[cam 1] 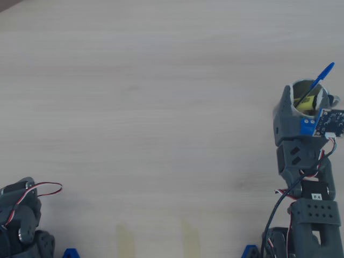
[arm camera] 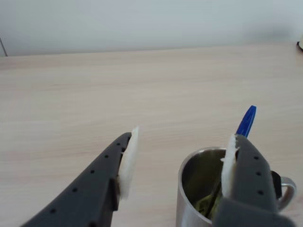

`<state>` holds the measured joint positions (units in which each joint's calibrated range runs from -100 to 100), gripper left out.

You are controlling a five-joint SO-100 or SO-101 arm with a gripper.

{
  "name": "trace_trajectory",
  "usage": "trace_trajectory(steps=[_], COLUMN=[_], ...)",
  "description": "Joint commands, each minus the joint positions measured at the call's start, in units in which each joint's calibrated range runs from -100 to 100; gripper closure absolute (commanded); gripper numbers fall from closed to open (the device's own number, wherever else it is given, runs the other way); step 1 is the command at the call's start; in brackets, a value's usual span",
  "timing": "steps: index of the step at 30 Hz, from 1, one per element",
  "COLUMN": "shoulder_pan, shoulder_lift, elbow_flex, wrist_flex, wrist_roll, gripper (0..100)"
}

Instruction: Grab the blue pen and put it in the silver cup.

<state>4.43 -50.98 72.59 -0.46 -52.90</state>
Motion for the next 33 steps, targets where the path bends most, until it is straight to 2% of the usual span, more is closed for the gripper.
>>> trace_trajectory(steps=[1,21,33], shoulder_pan=[-0.42,-2.42,-5.74], shoulder_lift=[-6.04,-35.72,-45.2], elbow_flex=[1.29,11.54,17.25], wrist_flex=[2.31,30.02,44.43], wrist_roll=[-0.42,-3.49,-4.94], gripper=[69,69,69])
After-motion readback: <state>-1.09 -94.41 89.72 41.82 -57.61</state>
